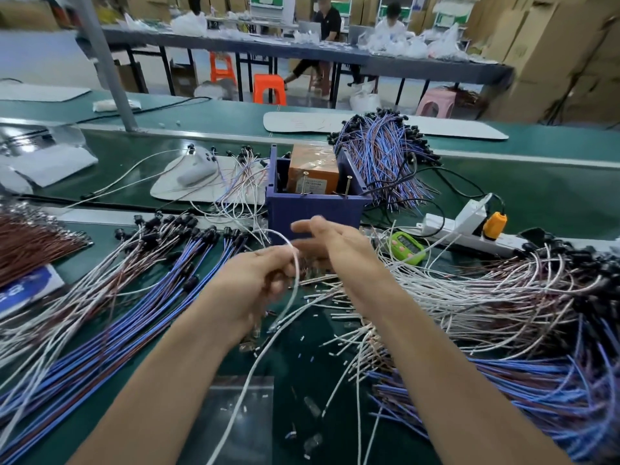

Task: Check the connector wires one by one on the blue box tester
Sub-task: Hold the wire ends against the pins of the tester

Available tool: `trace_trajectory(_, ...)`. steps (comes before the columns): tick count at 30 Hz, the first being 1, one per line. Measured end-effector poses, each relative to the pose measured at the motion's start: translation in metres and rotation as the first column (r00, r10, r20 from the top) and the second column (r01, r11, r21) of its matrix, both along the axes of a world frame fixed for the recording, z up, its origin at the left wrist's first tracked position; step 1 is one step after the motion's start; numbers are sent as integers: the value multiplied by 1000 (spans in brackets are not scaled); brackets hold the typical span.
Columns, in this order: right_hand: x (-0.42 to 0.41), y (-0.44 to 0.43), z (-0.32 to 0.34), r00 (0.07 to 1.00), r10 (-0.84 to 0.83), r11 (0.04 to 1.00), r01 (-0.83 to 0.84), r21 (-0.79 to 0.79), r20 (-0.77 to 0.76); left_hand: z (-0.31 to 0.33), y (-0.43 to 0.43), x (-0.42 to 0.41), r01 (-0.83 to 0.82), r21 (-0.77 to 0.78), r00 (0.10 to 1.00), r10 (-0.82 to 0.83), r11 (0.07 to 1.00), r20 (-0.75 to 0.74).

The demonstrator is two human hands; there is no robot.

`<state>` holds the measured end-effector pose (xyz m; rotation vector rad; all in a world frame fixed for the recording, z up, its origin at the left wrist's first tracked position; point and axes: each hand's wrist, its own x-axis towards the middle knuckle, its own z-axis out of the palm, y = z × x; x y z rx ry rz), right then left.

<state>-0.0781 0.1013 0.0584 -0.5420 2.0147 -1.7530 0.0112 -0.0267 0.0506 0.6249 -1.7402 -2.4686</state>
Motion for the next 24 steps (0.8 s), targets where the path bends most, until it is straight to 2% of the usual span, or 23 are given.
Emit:
trace_trajectory(2,-1,18,-1,976,191,959,-161,235,-109,-3,-11,4,-66,130,997,61,989,35)
trace_trajectory(4,5,25,-1,893,402,809,-242,535,-203,-4,-22,8,-133,302,990,138,944,7)
trace_trajectory(6,14,20,-6,808,498,681,-139,719,-316,-4,-28,9,-179,455,977,214,872,-26)
trace_trajectory(7,17,16,-9,787,491,663,-59,746,-374,-3,-30,9,-197,499,969,244,844,-31)
trace_trajectory(9,23,12,-13,773,441,666,59,744,-456,-1,-35,7,-248,511,953,302,823,-24)
trace_trajectory(12,22,18,-13,756,385,697,138,704,-530,4,-41,4,-315,497,928,372,809,-17)
trace_trajectory(17,16,46,13,696,229,812,249,528,-681,8,-52,-1,-414,475,880,475,777,-10)
trace_trajectory(21,-9,99,36,643,140,776,401,487,-753,6,-38,-8,-466,235,873,486,853,-35)
trace_trajectory(24,-27,143,40,657,106,691,492,530,-747,6,-9,-19,-376,-39,924,371,926,-86)
